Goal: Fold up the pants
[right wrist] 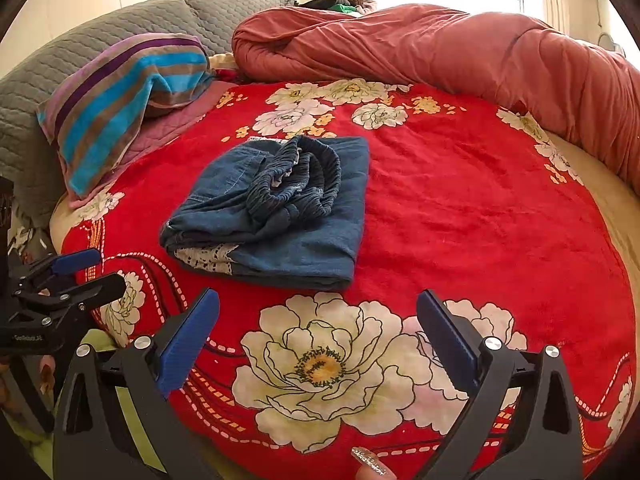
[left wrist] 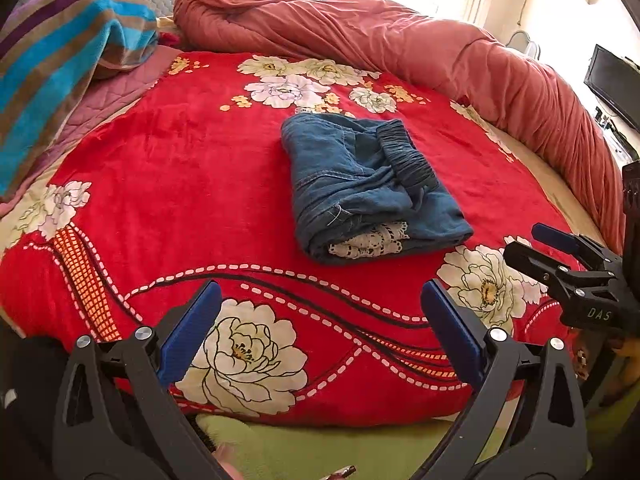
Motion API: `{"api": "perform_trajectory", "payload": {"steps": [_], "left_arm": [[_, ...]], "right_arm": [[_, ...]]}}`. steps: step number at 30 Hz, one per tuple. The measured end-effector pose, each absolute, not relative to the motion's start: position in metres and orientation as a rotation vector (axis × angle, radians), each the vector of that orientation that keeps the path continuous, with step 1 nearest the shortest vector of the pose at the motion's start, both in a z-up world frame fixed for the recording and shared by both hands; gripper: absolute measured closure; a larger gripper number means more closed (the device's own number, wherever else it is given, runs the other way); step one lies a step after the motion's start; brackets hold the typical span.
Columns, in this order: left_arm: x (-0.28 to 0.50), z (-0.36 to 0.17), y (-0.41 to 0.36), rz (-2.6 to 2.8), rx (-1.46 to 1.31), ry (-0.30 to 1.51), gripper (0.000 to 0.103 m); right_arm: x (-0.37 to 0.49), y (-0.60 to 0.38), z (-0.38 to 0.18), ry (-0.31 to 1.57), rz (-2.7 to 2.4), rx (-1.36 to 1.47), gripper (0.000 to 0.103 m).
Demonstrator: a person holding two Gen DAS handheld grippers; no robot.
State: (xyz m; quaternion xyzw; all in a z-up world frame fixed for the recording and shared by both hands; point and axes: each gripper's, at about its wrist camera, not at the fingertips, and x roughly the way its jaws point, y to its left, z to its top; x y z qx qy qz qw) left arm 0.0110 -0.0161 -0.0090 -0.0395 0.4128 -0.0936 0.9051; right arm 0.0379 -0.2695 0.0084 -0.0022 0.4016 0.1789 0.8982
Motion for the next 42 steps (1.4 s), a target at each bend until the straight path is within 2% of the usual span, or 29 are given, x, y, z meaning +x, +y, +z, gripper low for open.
{"api": "perform_trajectory", "payload": {"steps": [42], "left_arm": [[0.0092,-0.0076,-0.0129,-0.145,-0.074,0.853,0.010]], "right_arm": [[0.0352,-0.2766,0.0023,0.844,0.352,0.017,0.005]]}}
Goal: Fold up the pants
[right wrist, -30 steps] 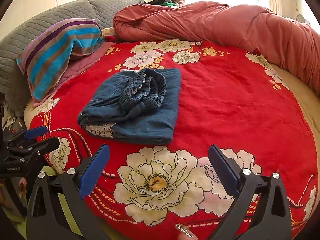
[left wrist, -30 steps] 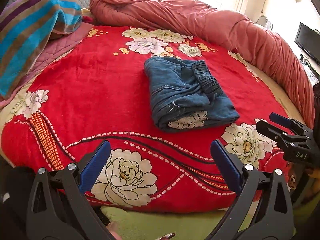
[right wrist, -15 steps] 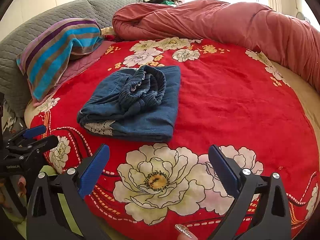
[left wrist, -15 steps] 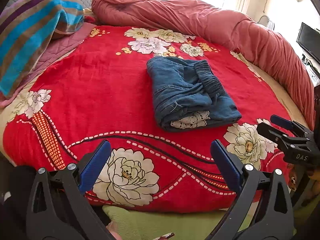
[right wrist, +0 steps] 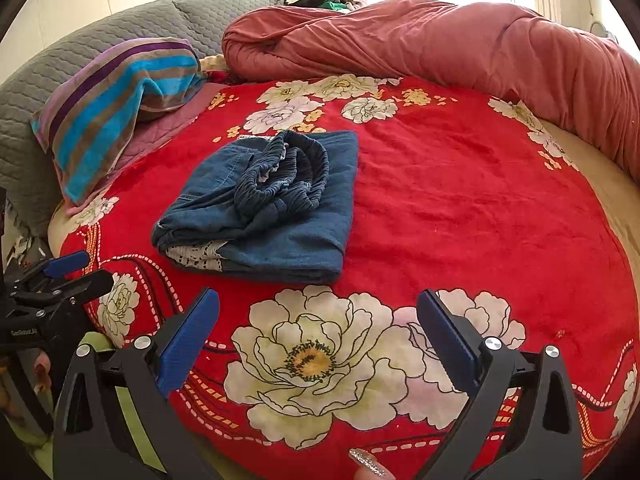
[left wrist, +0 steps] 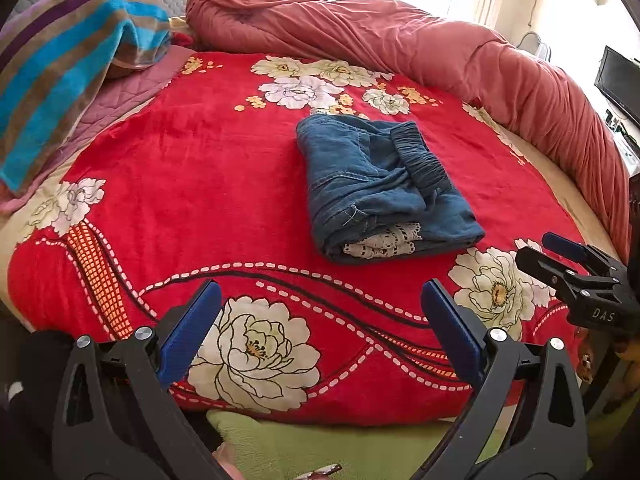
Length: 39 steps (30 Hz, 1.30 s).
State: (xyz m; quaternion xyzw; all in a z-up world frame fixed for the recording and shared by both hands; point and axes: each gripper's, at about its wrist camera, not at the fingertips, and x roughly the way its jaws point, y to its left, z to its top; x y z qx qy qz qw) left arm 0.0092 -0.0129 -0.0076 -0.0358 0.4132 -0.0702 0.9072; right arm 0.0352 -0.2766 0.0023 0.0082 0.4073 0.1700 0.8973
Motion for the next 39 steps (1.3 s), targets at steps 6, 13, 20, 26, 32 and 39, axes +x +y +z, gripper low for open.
{"api": "perform_trajectory", "payload": {"steps": [6,13,20,26,32,39], "left_arm": [[0.009,-0.007,-0.012,-0.139,-0.075,0.856,0.010],[0.009,-0.008,-0.012,-0.136,-0.075,0.857,0.010],[0.010,-0.008,-0.011,-0.136,-0.073,0.858,0.010],[0.010,-0.009,-0.010,-0.136,-0.074,0.863,0.010],[0.010,-0.011,-0.007,-0.150,-0.090,0.872,0.010],[0.016,-0.014,0.006,-0.119,-0.124,0.890,0.010]], "right_arm": [[0.035,-0.277,0.002,0.841,0.355,0.020,0.005],[0.035,-0.277,0.003,0.841,0.352,0.018,0.005],[0.034,-0.279,0.004,0.841,0.345,0.021,0.005],[0.036,-0.283,0.005,0.842,0.329,0.024,0.005],[0.039,-0.291,0.002,0.848,0.297,0.027,0.005],[0.045,-0.310,-0.004,0.861,0.229,0.037,0.005]]}}
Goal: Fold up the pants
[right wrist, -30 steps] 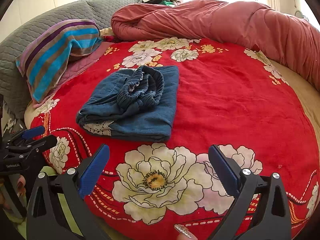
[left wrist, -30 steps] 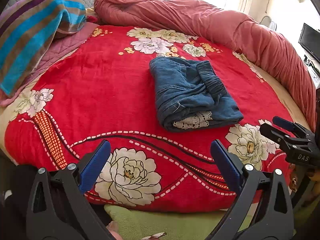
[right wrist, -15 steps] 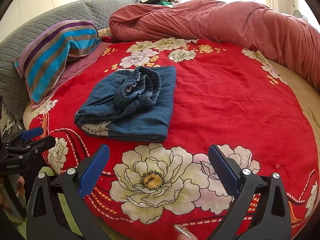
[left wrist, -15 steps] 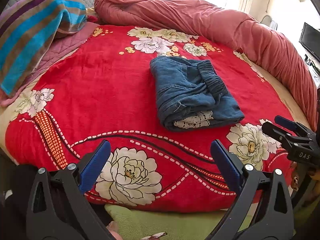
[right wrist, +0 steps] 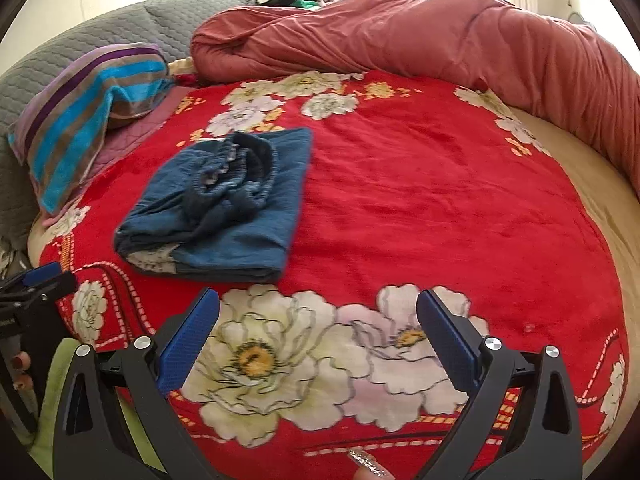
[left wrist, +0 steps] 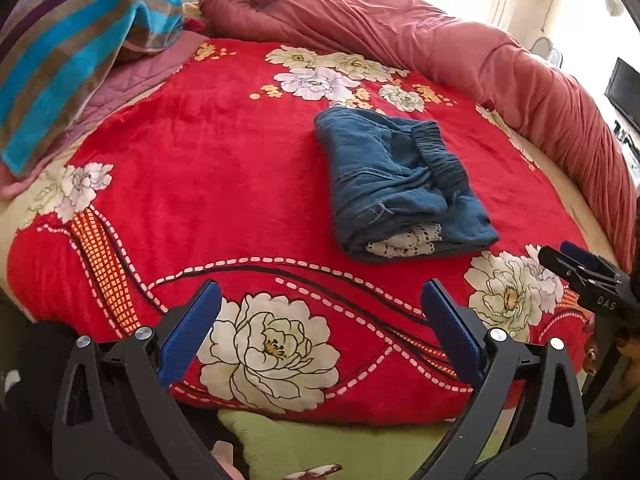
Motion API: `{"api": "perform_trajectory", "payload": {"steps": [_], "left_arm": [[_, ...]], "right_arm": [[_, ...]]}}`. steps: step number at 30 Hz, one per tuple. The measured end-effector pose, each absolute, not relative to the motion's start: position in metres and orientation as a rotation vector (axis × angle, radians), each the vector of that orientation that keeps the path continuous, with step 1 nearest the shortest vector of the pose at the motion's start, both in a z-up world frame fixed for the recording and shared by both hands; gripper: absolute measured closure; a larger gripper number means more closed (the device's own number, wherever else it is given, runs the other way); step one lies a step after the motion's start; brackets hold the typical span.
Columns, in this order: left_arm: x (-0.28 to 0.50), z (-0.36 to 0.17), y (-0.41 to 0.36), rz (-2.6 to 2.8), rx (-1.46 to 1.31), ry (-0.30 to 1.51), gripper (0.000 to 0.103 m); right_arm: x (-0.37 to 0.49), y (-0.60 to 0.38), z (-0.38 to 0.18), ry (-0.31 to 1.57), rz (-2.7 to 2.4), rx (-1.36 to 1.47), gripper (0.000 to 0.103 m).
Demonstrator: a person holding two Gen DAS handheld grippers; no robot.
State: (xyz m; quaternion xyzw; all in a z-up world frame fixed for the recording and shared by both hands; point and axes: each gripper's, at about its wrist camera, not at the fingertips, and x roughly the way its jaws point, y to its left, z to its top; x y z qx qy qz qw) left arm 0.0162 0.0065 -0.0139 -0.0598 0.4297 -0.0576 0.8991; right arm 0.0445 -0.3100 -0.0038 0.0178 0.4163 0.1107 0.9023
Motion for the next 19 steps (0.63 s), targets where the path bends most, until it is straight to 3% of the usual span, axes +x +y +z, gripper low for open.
{"api": "perform_trajectory", "payload": {"steps": [10,19], "left_arm": [[0.040,-0.013,0.046,-0.051,-0.201,0.869,0.010],[0.129,-0.026,0.172,0.318,-0.280,0.929,0.010]], "right_arm": [[0.075,-0.374,-0.008,0.837,0.044,0.087,0.005],[0.125,-0.491,-0.021,0.846,-0.243,0.140,0.005]]}}
